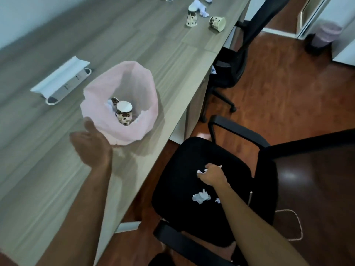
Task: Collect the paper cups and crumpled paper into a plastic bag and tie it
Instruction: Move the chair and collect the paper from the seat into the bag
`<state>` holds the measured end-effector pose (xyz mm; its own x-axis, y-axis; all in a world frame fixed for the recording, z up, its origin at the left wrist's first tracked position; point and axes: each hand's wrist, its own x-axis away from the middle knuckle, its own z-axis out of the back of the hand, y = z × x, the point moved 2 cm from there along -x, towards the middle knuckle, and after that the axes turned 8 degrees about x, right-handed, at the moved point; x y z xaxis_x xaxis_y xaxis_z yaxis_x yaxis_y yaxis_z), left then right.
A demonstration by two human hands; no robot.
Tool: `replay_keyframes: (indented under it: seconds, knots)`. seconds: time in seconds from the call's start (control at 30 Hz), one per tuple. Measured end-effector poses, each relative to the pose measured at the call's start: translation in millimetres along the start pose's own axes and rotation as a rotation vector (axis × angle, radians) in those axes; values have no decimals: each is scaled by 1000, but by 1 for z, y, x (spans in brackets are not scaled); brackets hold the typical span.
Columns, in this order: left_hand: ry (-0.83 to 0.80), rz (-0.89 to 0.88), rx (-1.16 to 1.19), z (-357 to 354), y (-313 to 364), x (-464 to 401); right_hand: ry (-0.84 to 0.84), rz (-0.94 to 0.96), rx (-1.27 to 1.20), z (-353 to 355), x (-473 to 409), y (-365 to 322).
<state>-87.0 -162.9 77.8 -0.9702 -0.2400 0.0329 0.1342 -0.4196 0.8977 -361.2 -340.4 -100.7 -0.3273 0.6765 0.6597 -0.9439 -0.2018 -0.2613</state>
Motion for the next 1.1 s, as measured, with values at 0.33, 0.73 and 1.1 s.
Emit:
replay_keyframes:
  seconds: [0.33, 0.73, 1.1]
  knots:
    - [-307, -130, 39, -61, 36, -86, -85, -257, -45, -47, -67, 4]
    - [-421, -218, 25, -79, 5, -80, -104, -172, 10, -107, -163, 72]
    - [-328, -298, 79, -53, 16, -86, 57, -160, -310, -124, -143, 46]
